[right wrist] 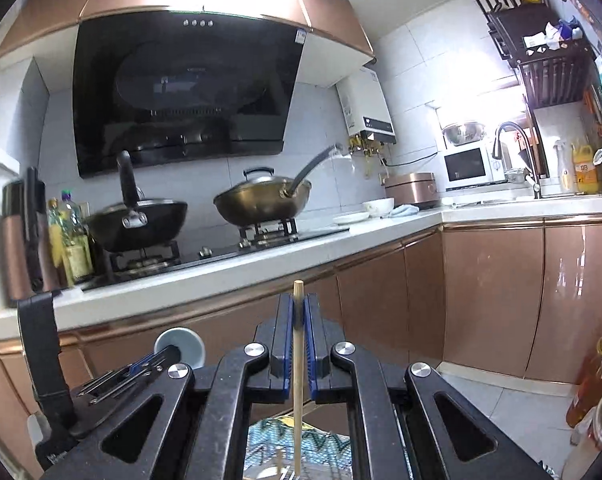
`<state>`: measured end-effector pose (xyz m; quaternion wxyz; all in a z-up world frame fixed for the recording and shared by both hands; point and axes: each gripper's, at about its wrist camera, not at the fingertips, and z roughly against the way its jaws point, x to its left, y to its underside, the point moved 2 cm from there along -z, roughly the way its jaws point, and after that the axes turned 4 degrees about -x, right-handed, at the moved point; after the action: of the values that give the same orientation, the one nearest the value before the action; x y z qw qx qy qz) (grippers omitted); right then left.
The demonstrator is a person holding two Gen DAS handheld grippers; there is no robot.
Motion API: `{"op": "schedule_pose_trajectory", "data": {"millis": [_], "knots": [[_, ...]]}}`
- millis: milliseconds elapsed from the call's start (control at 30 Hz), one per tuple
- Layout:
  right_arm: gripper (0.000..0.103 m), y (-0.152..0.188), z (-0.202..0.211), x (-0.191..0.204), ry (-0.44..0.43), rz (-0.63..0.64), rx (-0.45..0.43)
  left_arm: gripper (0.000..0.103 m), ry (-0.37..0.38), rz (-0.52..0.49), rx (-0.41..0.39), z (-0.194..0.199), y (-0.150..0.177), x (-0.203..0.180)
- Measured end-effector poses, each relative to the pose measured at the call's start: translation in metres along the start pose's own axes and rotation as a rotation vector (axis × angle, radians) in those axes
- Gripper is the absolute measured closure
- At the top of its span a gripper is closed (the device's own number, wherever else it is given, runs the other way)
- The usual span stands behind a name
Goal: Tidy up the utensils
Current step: 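Lift the spoon and chopstick over the glass holder and release them inside, then withdraw both open tools back above the remaining spoon and chopstick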
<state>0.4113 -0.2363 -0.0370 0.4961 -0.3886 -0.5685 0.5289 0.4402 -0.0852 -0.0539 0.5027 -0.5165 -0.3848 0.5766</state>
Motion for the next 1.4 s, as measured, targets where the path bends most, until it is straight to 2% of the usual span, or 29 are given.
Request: {"op": "schedule_pose_trajectory", "data": {"millis": [167, 400, 633, 700, 767, 800, 867, 1067, 1300, 1400], "knots": [[0.097, 0.027, -0.015, -0.008, 0.004, 0.01, 0.023, 0.096, -0.027, -0.003, -0.002, -0.02, 0.028, -0.007], [0.097, 0.067, -0.027, -0.015, 0.018, 0.009, 0.071, 0.096, -0.061, -0.022, -0.014, -0.029, 0.065, -0.015], [0.096, 0.101, -0.021, -0.016, 0.015, 0.012, 0.144, 0.093, -0.02, -0.018, 0.016, -0.019, 0.088, -0.014], [0.094, 0.102, -0.017, -0.016, 0.023, 0.009, 0.149, 0.088, -0.006, -0.011, 0.032, -0.016, 0.088, -0.013], [0.089, 0.099, -0.011, -0.017, 0.028, 0.005, 0.152, 0.078, 0.018, 0.003, 0.053, -0.011, 0.086, -0.01], [0.084, 0.097, -0.008, -0.017, 0.031, 0.006, 0.152, 0.077, 0.025, 0.007, 0.053, -0.008, 0.084, -0.009], [0.08, 0.092, -0.001, -0.016, 0.035, 0.008, 0.152, 0.074, 0.032, 0.006, 0.043, 0.002, 0.077, -0.008], [0.078, 0.073, 0.028, -0.008, 0.049, 0.005, 0.141, 0.067, 0.058, -0.001, 0.029, 0.04, 0.052, -0.001], [0.078, 0.059, 0.073, 0.012, 0.062, 0.015, 0.152, 0.056, 0.048, -0.031, 0.051, 0.099, 0.03, 0.013], [0.074, 0.058, 0.098, 0.024, 0.068, 0.02, 0.174, 0.051, 0.037, -0.057, 0.055, 0.133, 0.029, 0.019]]}}
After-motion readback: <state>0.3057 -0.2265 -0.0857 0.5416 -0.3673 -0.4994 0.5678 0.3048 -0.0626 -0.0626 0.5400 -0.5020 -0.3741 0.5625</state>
